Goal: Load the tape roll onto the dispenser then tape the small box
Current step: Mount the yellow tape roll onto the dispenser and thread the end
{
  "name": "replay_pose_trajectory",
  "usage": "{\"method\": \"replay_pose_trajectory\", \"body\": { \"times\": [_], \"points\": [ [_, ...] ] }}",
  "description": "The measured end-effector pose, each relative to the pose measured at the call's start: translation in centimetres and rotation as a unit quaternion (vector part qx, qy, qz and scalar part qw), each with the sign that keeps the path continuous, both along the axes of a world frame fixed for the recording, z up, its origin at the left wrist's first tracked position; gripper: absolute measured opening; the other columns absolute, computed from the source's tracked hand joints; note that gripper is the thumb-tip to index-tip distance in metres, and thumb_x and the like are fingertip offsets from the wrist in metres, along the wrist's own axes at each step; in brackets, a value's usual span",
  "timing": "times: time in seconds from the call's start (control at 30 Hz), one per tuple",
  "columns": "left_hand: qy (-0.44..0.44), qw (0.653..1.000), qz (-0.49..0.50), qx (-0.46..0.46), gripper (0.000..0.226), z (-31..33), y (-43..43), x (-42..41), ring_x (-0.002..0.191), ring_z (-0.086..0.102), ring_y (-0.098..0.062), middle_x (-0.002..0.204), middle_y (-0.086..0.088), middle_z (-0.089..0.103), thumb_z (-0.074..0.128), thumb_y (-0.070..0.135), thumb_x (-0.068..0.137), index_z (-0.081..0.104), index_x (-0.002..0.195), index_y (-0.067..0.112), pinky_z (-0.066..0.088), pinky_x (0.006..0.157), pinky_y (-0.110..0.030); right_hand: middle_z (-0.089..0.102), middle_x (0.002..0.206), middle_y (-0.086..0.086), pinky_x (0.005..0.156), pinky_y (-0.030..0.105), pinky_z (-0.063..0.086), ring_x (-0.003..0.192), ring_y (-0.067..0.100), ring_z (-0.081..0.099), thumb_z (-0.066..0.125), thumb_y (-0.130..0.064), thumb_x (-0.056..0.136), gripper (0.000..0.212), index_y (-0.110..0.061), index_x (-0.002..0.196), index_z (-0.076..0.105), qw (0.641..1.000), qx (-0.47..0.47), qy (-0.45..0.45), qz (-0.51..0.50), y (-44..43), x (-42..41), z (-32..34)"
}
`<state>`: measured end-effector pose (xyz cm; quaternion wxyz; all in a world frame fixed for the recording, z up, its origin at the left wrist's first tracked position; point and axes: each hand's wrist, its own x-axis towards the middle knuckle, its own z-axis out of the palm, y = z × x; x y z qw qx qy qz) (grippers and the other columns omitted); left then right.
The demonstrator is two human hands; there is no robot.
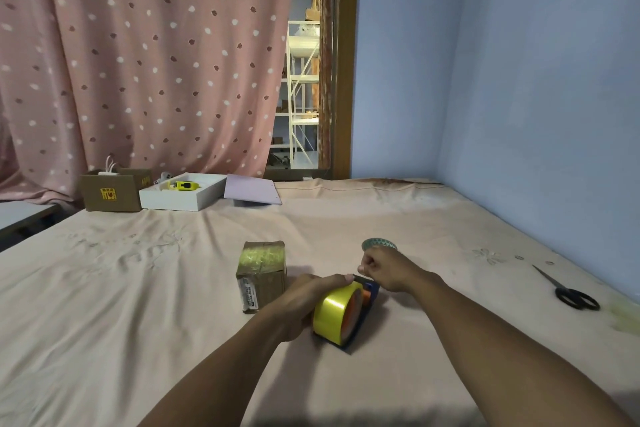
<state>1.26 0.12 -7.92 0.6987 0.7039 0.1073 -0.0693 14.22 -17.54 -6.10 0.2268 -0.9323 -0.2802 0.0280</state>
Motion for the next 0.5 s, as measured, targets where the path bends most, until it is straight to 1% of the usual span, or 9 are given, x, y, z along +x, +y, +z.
{"method": "replay_pose_trajectory", "body": {
  "times": [0.03, 0.07, 0.1, 0.13, 0.2, 0.3, 0.37, 0.43, 0.5],
  "points": [
    [-0.001, 1.000, 0.000, 0.001, 0.074, 0.0, 0.0, 0.0, 0.089, 0.072, -0.027, 0.100, -0.013, 0.076, 0.090, 0.052, 0.060, 0.075, 0.114, 0.003, 0.056, 0.081, -0.038, 0.067, 0.101, -0.001, 0.074, 0.031, 0.049, 0.088, 0.014, 0.062, 0.062, -0.029, 0.099, 0.017, -0.016, 0.088, 0.062, 1.000, 0.005, 0.007, -0.007, -0.1, 0.1, 0.0],
    [0.000, 1.000, 0.000, 0.001, 0.073, 0.0, 0.0, 0.0, 0.089, 0.072, -0.027, 0.101, -0.013, 0.076, 0.090, 0.052, 0.061, 0.075, 0.114, 0.004, 0.056, 0.081, -0.038, 0.067, 0.100, -0.001, 0.070, 0.026, 0.048, 0.083, 0.006, 0.060, 0.061, -0.027, 0.100, 0.017, -0.017, 0.087, 0.062, 1.000, 0.008, 0.009, -0.013, 0.0, 0.1, -0.1],
    [0.000, 1.000, 0.001, -0.001, 0.072, 0.0, 0.0, 0.0, 0.089, 0.072, -0.027, 0.101, -0.014, 0.076, 0.090, 0.051, 0.061, 0.075, 0.114, 0.003, 0.055, 0.081, -0.038, 0.065, 0.097, -0.003, 0.064, 0.022, 0.044, 0.076, -0.002, 0.056, 0.059, -0.025, 0.101, 0.016, -0.016, 0.088, 0.061, 1.000, 0.007, 0.007, -0.018, 0.1, 0.1, -0.1],
    [-0.001, 1.000, 0.000, -0.002, 0.072, 0.0, 0.1, 0.0, 0.089, 0.072, -0.027, 0.100, -0.014, 0.076, 0.089, 0.051, 0.062, 0.075, 0.114, 0.003, 0.055, 0.081, -0.038, 0.062, 0.093, -0.005, 0.060, 0.018, 0.038, 0.071, -0.006, 0.051, 0.057, -0.023, 0.102, 0.016, -0.015, 0.088, 0.060, 1.000, 0.007, 0.002, -0.024, 0.2, 0.0, -0.2],
    [-0.005, 1.000, -0.001, -0.006, 0.071, -0.2, 0.3, -0.1, 0.087, 0.071, -0.027, 0.098, -0.014, 0.076, 0.089, 0.049, 0.064, 0.075, 0.114, 0.001, 0.054, 0.080, -0.038, 0.056, 0.084, -0.010, 0.055, 0.015, 0.033, 0.066, -0.010, 0.045, 0.055, -0.021, 0.103, 0.017, -0.014, 0.087, 0.056, 0.999, 0.012, -0.007, -0.032, 0.4, -0.1, -0.2],
    [-0.011, 1.000, 0.004, -0.009, 0.070, -0.4, 0.5, -0.3, 0.087, 0.071, -0.027, 0.098, -0.015, 0.076, 0.089, 0.047, 0.065, 0.075, 0.113, -0.001, 0.054, 0.080, -0.038, 0.053, 0.078, -0.016, 0.053, 0.012, 0.033, 0.066, -0.011, 0.047, 0.055, -0.019, 0.103, 0.020, -0.014, 0.084, 0.054, 0.998, 0.042, 0.013, -0.039, 0.3, -0.2, -0.3],
    [-0.015, 1.000, 0.003, -0.015, 0.064, -0.5, 0.5, -0.3, 0.087, 0.071, -0.027, 0.097, -0.015, 0.077, 0.088, 0.045, 0.067, 0.077, 0.110, 0.000, 0.054, 0.080, -0.038, 0.055, 0.079, -0.013, 0.052, 0.010, 0.036, 0.072, -0.004, 0.051, 0.057, -0.019, 0.102, 0.020, -0.014, 0.084, 0.055, 0.994, 0.086, 0.055, -0.046, 0.0, -0.3, -0.8],
    [-0.023, 0.999, 0.002, -0.023, 0.053, -0.5, 0.4, -0.2, 0.085, 0.071, -0.027, 0.096, -0.016, 0.078, 0.087, 0.042, 0.069, 0.080, 0.103, 0.002, 0.053, 0.080, -0.039, 0.059, 0.082, -0.001, 0.052, 0.017, 0.046, 0.074, 0.012, 0.058, 0.059, -0.018, 0.102, 0.019, -0.013, 0.084, 0.058, 0.978, 0.151, 0.129, -0.062, -0.3, -0.6, -1.2],
    [-0.028, 0.999, 0.003, -0.026, 0.047, -0.6, 0.4, -0.3, 0.083, 0.071, -0.027, 0.093, -0.015, 0.078, 0.087, 0.040, 0.069, 0.081, 0.097, 0.003, 0.052, 0.080, -0.039, 0.060, 0.087, 0.012, 0.044, 0.027, 0.053, 0.067, 0.024, 0.063, 0.060, -0.017, 0.102, 0.017, -0.009, 0.086, 0.059, 0.953, 0.205, 0.209, -0.082, -0.7, -0.8, -1.4]
  ]
}}
